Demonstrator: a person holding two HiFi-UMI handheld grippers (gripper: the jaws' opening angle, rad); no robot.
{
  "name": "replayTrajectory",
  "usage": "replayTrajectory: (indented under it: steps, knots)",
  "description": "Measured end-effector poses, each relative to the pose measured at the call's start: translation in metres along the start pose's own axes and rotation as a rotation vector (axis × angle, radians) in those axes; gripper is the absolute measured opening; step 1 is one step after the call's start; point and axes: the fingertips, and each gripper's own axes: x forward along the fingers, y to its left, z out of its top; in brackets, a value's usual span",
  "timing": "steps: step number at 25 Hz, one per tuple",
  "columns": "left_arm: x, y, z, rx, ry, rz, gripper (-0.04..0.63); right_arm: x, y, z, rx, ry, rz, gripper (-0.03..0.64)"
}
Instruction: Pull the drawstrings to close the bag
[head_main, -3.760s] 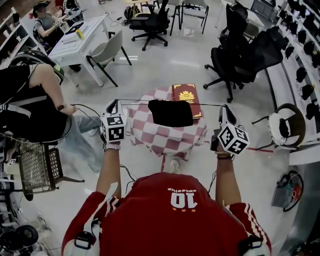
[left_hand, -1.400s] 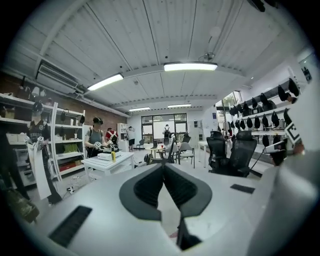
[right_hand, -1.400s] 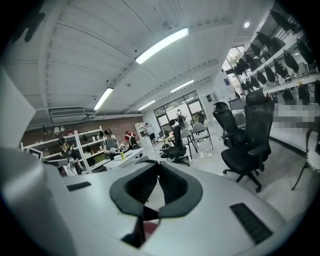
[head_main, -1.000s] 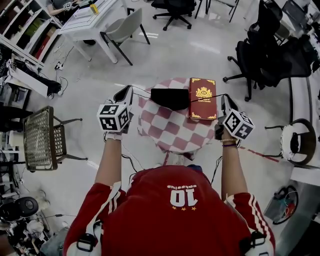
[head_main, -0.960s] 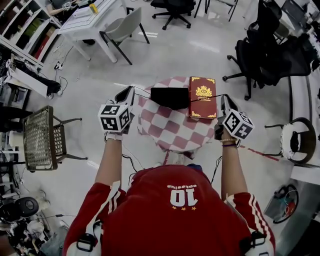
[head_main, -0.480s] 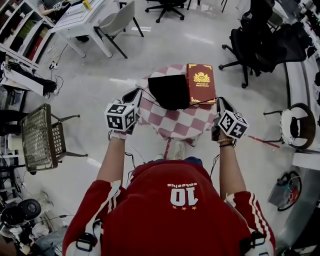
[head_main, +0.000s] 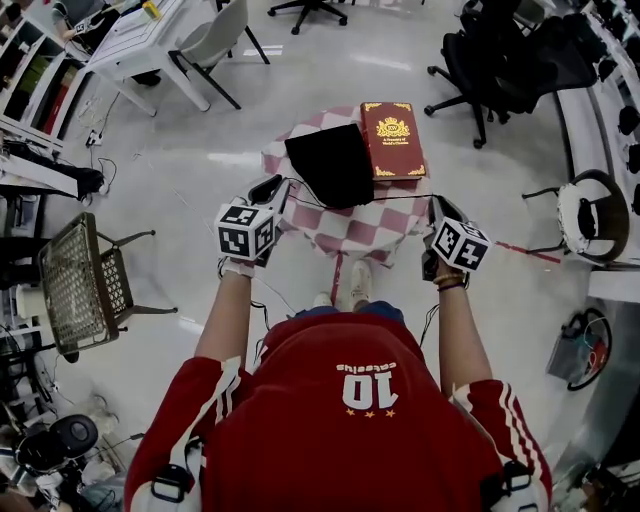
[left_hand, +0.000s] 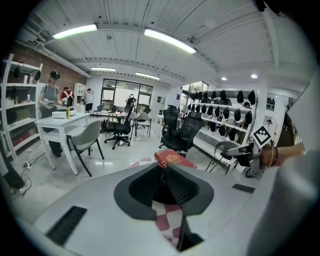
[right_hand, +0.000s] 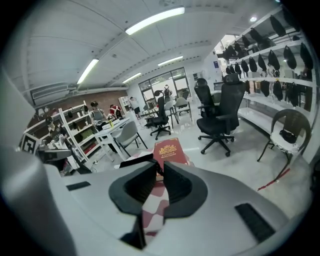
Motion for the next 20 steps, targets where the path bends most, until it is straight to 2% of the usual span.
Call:
replayTrajectory:
  steps: [3, 9, 14, 20]
  knots:
    - [-0.004, -0.007, -0.007, 0.01, 0.008, -0.025, 0.071, -0.012, -0.003, -0.019, -0.005, 0.041, -0.004, 0.078]
    - [-0.014, -0.02, -0.017, 0.011, 0.003, -0.052, 0.071, -0.036, -0.007, -0.053, -0.039, 0.108, -0.003, 0.121]
    - [-0.016, -0.035, -0.016, 0.027, -0.008, -0.084, 0.071, -0.057, -0.013, -0.058, -0.019, 0.093, -0.034, 0.121]
    - [-0.021, -0.042, -0.001, 0.041, -0.049, -0.098, 0.071, -0.071, -0.008, -0.044, -0.012, 0.033, -0.044, 0.121]
